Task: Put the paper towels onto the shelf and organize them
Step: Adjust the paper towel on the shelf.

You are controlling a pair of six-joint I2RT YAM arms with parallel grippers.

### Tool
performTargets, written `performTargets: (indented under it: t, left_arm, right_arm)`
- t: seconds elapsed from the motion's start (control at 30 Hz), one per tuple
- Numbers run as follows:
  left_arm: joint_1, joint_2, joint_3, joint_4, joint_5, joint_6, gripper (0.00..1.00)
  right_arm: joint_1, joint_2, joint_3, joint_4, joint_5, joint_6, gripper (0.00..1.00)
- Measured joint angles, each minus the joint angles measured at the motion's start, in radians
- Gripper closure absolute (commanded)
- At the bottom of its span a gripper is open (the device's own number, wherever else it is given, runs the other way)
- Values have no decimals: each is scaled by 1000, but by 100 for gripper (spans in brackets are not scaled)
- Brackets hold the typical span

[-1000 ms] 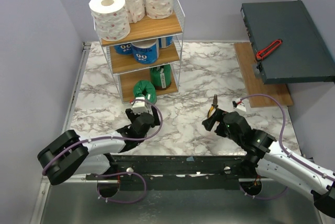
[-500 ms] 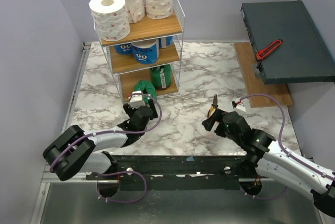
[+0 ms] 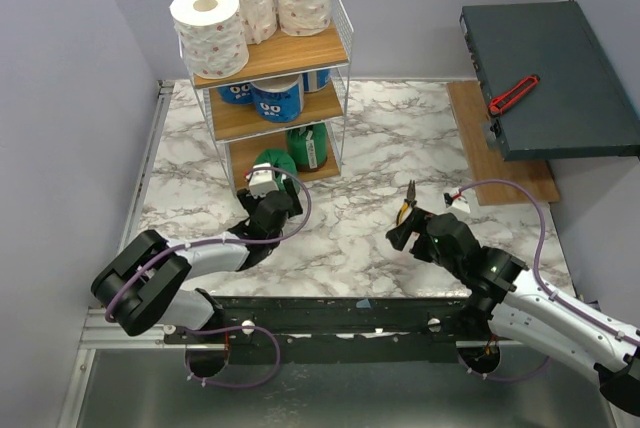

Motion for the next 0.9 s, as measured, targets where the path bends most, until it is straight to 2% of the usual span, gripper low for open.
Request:
performTargets:
  t: [0.9]
  left_arm:
    - [124, 50, 103, -3, -1, 74, 18]
  right_arm:
    - [0, -2, 0, 2, 0, -4, 13]
